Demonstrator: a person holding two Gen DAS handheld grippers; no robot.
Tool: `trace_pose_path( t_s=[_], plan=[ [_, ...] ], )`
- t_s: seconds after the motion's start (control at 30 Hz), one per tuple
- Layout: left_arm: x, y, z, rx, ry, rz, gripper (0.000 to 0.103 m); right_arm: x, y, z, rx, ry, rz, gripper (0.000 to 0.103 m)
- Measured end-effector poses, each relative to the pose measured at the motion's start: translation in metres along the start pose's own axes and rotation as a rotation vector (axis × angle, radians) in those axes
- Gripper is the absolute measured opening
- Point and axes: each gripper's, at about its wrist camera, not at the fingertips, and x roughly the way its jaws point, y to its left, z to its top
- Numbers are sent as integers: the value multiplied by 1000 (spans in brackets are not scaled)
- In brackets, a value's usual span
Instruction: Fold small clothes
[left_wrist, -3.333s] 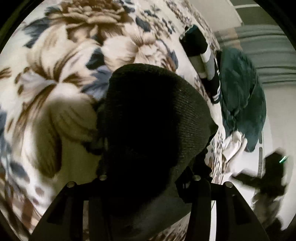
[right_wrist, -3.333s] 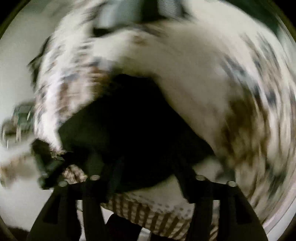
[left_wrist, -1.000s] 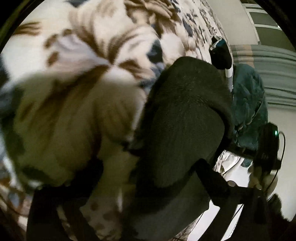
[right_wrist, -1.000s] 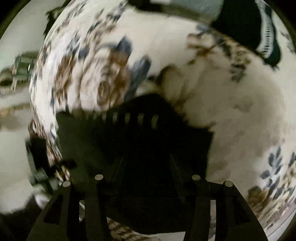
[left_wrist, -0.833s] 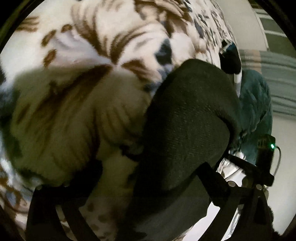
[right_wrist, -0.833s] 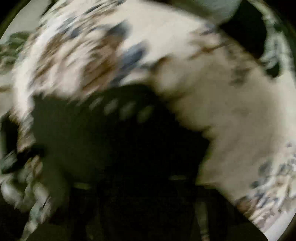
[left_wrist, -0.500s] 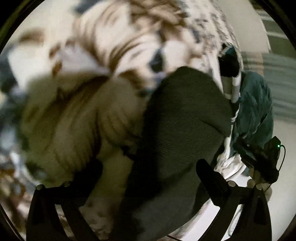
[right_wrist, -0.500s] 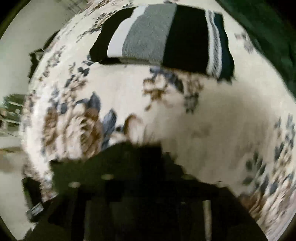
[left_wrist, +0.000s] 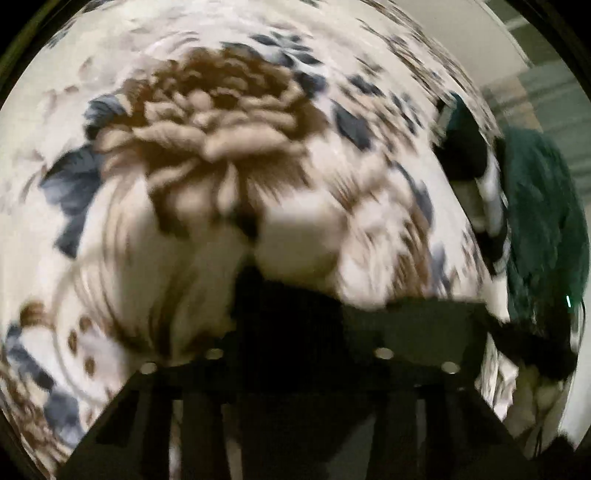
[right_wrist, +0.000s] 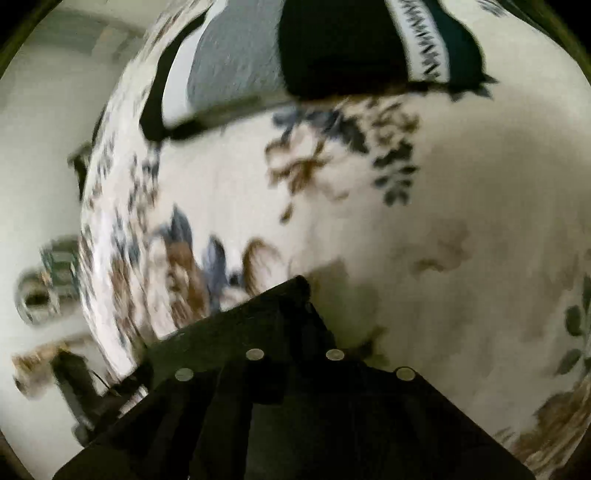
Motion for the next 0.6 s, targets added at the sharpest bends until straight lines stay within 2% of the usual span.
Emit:
trace_pose_path(
  t_s=[0.07,0.13,0.2,0.27,0.3,0.33,0.37,0.4,0.43,0.5,0.6],
  plan=[
    [4,7,7,-49,-7,-12,26,3,-2,3,34,-1,-7,4],
    [6,13,12,-84,4,-29,26,9,1,2,8,11,-46,4],
    [1,11,12,-76,15,-40,26,15,9,1,-40,22,-96,4],
    [-8,8,10,-54,17,-56,27,15,13,3,-62,48,-99,5],
    [-15,7,7,-38,13,-60,27,12,12,3,-49,68,-80,10],
    [-20,6,6,-31,10,-70,32,7,10,3,-36,85,-64,16],
    [-25,6,4,-27,7,-80,38,-5,4,0,-17,97,-41,36],
    [-31,7,0,-28,9,-85,57,-14,0,-3,-5,93,-30,56],
    [-36,8,-4,-37,10,-98,62,-30,-6,-10,15,79,-14,61],
    [-44,11,-15,-59,15,-127,63,-52,-20,-25,43,77,-2,62],
    [-52,15,-41,-88,51,-129,63,-73,-42,-59,86,110,-54,62]
  ],
)
